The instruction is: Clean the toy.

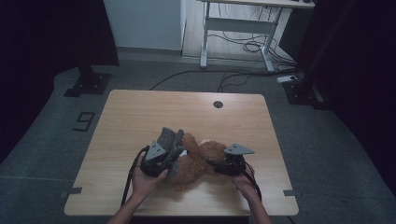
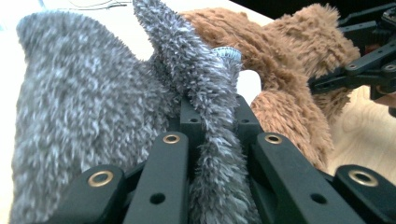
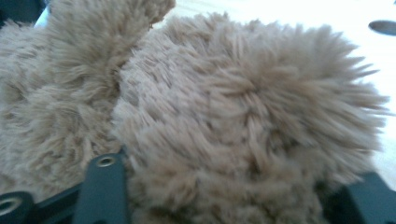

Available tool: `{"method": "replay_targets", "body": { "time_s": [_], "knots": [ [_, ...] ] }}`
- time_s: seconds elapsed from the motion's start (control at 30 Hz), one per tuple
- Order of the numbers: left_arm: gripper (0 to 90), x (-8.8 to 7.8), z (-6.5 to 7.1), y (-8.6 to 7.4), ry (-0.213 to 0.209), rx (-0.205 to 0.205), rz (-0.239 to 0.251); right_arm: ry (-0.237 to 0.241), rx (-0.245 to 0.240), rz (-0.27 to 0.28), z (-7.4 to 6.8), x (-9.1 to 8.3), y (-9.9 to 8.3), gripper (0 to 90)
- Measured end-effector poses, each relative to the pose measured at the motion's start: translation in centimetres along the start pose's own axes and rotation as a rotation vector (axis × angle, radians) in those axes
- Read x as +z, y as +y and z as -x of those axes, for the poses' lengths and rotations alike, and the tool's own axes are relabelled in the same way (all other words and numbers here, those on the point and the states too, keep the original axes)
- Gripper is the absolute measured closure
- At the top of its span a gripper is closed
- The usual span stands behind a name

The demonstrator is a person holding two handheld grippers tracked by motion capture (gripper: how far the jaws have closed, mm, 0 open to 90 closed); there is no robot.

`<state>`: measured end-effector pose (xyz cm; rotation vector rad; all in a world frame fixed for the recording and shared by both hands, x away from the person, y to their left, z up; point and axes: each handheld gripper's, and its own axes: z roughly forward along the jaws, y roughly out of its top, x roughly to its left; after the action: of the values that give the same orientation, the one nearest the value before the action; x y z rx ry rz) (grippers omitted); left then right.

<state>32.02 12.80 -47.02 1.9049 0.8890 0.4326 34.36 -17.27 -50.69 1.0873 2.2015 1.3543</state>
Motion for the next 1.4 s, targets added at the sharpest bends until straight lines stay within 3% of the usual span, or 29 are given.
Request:
{"method": "replay_targets", "body": {
  "time_s": [0.13, 0.27, 0.3, 0.37, 0.47, 0.6, 0.7, 0.73, 0.77, 0.8, 0.87, 0.97, 1.1, 1.23, 1.27, 1.3, 1.4],
  "knots": [
    [79.2, 0.1, -0.8, 0.7, 0.009, -0.019, 0.004, -0.026, -0.001, 0.039, 0.0, 0.8, 0.6, 46.2],
    [79.1, 1.0, -2.2, 1.8, 0.032, -0.034, 0.011, -0.103, 0.014, 0.11, 0.8, 2.9, 1.5, 48.5],
    [79.1, 1.4, -2.6, 2.2, 0.035, -0.041, 0.012, -0.103, 0.014, 0.11, 0.8, 2.9, 1.5, 48.5],
    [79.0, 2.5, -3.5, 3.0, 0.048, -0.06, 0.007, -0.14, 0.002, 0.162, 1.5, 4.4, 1.9, 48.4],
    [79.0, 3.2, -4.0, 3.1, 0.044, -0.078, -0.007, -0.14, -0.009, 0.175, 2.1, 5.1, 1.7, 46.8],
    [78.9, 2.9, -3.5, 2.0, 0.029, -0.076, -0.002, -0.126, -0.06, 0.167, 2.0, 4.5, 1.1, 42.8],
    [78.9, 2.3, -2.6, 0.7, 0.021, -0.05, 0.006, -0.107, -0.049, 0.161, 1.8, 3.7, 0.4, 32.5],
    [78.9, 2.3, -2.6, 0.7, 0.021, -0.05, 0.006, -0.107, -0.049, 0.161, 1.8, 3.7, 0.4, 32.5],
    [79.0, 1.8, -2.1, 0.1, 0.004, -0.054, 0.018, -0.107, -0.033, 0.154, 1.5, 2.9, 0.0, 22.1],
    [79.0, 1.8, -2.1, 0.1, 0.004, -0.054, 0.018, -0.107, -0.033, 0.154, 1.5, 2.9, 0.0, 22.1],
    [79.1, 1.3, -1.5, -0.8, -0.023, -0.069, 0.034, -0.087, -0.02, 0.134, 1.0, 1.4, 0.0, 13.2],
    [79.1, 0.8, -1.3, -1.5, -0.042, -0.084, 0.052, -0.053, 0.001, 0.135, 1.0, -0.2, 0.5, 10.6],
    [79.1, 0.4, -1.3, -2.1, -0.055, -0.102, 0.066, -0.046, 0.036, 0.175, 1.2, -1.5, 2.0, 10.2],
    [79.1, 0.3, -1.0, -2.3, -0.053, -0.093, 0.069, -0.06, 0.051, 0.154, 1.5, -0.9, 3.6, 8.9],
    [79.1, 0.3, -1.0, -2.3, -0.053, -0.093, 0.069, -0.06, 0.051, 0.154, 1.5, -0.9, 3.6, 8.9],
    [79.0, 0.2, -1.0, -2.3, -0.055, -0.092, 0.069, -0.047, 0.066, 0.104, 1.6, 0.0, 3.6, 10.8],
    [78.8, 0.0, -0.8, -2.5, -0.059, -0.091, 0.07, -0.046, 0.076, 0.092, 1.4, 0.4, 2.5, 16.0]
  ]
}}
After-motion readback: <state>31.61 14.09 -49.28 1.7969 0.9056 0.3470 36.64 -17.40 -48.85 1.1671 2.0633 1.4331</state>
